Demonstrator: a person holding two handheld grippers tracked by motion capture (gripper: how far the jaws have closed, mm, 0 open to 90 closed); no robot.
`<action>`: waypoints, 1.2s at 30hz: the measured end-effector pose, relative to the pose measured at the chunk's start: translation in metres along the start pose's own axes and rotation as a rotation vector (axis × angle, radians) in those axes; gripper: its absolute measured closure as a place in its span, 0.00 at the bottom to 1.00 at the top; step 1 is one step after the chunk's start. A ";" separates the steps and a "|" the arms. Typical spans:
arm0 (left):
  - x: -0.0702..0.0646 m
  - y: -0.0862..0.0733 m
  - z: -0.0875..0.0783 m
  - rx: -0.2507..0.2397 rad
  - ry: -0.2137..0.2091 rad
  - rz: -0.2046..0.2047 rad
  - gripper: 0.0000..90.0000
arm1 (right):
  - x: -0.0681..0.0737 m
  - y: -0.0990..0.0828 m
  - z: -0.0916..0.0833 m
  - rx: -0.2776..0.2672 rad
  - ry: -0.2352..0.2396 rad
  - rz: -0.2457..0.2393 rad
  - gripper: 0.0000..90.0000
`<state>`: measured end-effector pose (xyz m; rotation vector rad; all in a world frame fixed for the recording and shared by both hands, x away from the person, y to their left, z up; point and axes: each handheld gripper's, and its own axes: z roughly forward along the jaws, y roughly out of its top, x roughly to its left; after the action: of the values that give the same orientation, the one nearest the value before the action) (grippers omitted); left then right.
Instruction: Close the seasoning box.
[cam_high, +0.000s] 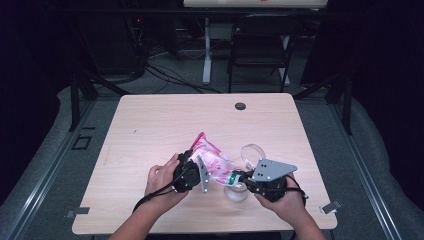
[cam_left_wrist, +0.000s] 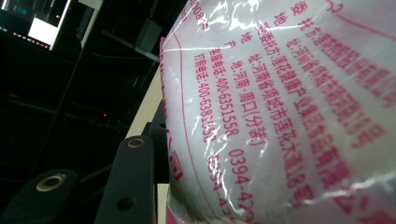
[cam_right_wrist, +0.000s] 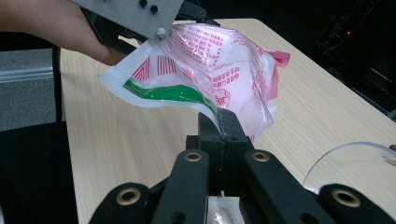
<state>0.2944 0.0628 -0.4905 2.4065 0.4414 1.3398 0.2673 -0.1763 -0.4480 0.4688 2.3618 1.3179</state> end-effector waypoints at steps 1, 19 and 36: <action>0.000 0.000 0.000 -0.001 -0.001 0.001 0.66 | 0.000 -0.001 -0.001 0.004 -0.001 0.000 1.00; -0.005 0.004 0.000 -0.006 0.020 0.042 0.66 | -0.002 -0.004 -0.003 0.009 -0.005 0.003 1.00; -0.007 0.006 -0.005 -0.006 0.071 0.100 0.67 | -0.003 -0.006 -0.004 0.012 -0.009 0.009 1.00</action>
<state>0.2871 0.0547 -0.4907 2.4107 0.3388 1.4702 0.2677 -0.1838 -0.4512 0.4887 2.3643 1.3037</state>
